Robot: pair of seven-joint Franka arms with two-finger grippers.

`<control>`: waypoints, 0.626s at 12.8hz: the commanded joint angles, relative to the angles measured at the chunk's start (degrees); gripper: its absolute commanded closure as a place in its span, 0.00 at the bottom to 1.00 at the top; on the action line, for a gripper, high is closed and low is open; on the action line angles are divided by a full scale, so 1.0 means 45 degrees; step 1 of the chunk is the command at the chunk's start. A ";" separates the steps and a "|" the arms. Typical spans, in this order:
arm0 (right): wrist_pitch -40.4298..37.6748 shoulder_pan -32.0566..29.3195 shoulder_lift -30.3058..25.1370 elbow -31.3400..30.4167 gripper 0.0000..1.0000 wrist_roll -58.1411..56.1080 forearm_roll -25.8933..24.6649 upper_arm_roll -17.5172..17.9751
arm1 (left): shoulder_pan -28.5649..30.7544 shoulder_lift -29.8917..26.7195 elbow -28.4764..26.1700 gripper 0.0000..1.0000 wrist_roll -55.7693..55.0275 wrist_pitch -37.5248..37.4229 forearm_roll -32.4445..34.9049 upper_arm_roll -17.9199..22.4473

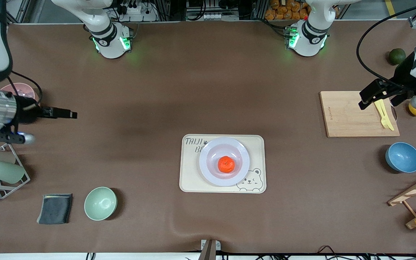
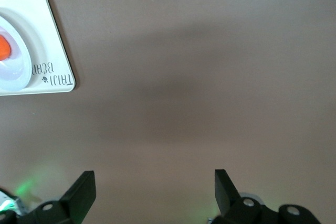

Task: Place orange and plate with both arms

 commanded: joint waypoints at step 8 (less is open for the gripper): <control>0.0362 0.0623 -0.2815 -0.0390 0.00 0.0211 -0.2649 0.0292 | 0.0007 -0.0181 0.0052 0.00 0.1743 -0.1112 0.1030 -0.0147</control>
